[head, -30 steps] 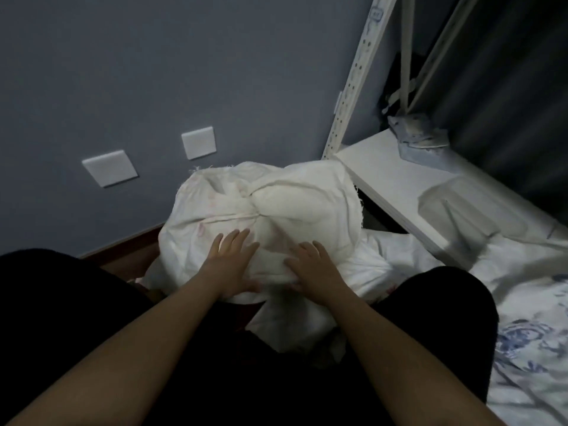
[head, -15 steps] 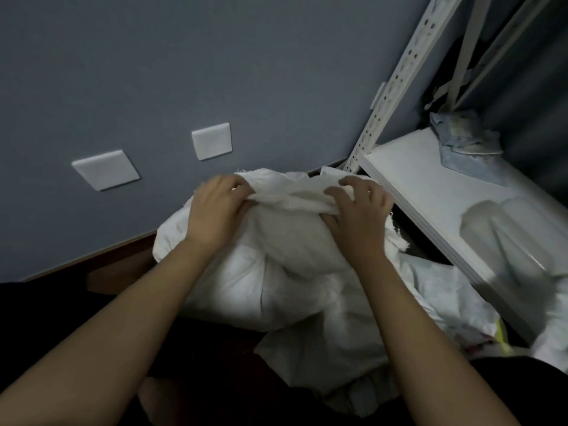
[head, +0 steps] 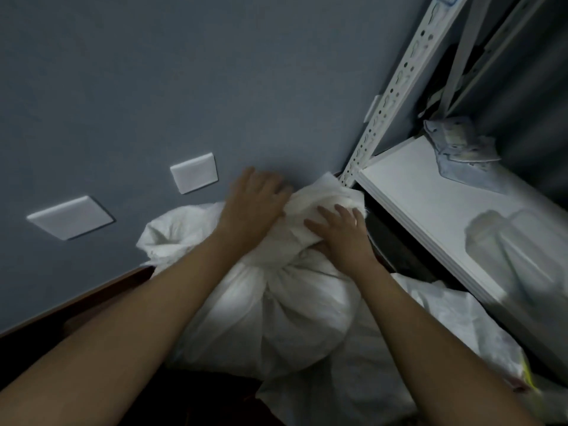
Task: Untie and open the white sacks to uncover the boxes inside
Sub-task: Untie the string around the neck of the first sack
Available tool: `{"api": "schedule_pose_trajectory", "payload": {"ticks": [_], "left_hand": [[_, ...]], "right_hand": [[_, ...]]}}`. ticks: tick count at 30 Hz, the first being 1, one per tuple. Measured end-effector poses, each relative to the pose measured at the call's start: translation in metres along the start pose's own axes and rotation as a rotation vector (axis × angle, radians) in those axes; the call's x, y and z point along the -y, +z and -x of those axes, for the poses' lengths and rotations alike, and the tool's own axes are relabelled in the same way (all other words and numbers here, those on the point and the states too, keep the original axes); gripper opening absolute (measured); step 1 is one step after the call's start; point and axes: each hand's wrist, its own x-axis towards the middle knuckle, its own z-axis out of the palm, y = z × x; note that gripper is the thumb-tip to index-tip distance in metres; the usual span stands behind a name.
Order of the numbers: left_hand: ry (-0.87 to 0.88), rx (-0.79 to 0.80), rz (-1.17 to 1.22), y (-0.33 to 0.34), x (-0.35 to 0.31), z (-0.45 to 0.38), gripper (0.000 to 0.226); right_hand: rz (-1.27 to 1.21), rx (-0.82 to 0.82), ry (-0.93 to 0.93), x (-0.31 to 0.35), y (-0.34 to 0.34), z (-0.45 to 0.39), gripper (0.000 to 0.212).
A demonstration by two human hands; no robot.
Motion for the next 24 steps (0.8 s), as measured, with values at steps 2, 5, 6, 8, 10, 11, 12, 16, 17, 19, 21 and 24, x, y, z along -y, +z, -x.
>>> {"api": "schedule_pose_trajectory", "payload": {"ticks": [2,5,6,8,10,11,12,16,17,19,21,24], "left_hand": [[0.073,0.069,-0.022,0.005,-0.018,0.023,0.048],[-0.053,0.439,0.058,0.018,-0.023,0.042,0.089],[-0.143,0.553,0.105,0.024,-0.019,0.043,0.090],[-0.303,0.724,0.201,0.036,-0.009,0.045,0.073],[-0.423,0.702,0.330,0.040,-0.003,0.052,0.060],[-0.490,0.632,0.399,0.040,-0.001,0.058,0.056],[-0.564,0.577,0.472,0.037,-0.001,0.063,0.054],[-0.763,0.508,0.813,0.012,-0.006,0.073,0.049],[-0.824,0.500,0.920,0.005,-0.006,0.074,0.046],[-0.924,0.506,1.042,-0.006,-0.004,0.079,0.045],[-1.028,0.525,1.119,-0.008,0.002,0.092,0.048],[-1.172,0.496,1.095,-0.007,0.004,0.107,0.034]], "right_hand": [[-0.102,-0.109,0.083,-0.004,-0.003,-0.003,0.031],[-0.236,-0.520,0.332,0.008,-0.007,0.005,0.045],[-0.351,-0.564,0.457,0.014,-0.002,0.009,0.063],[-0.743,-0.464,0.635,0.022,0.006,0.021,0.094],[-1.127,-0.364,0.573,0.026,0.014,0.030,0.095],[-1.196,-0.317,0.487,0.029,0.013,0.034,0.083],[-1.188,-0.280,0.404,0.034,0.013,0.037,0.068],[-1.232,-0.217,0.257,0.068,-0.002,0.030,0.055],[-1.290,-0.187,0.229,0.077,-0.010,0.027,0.054],[-1.320,-0.134,0.194,0.090,-0.019,0.017,0.051],[-1.258,-0.070,0.149,0.098,-0.021,0.014,0.049],[-1.127,0.090,0.065,0.102,-0.006,0.017,0.045]]}}
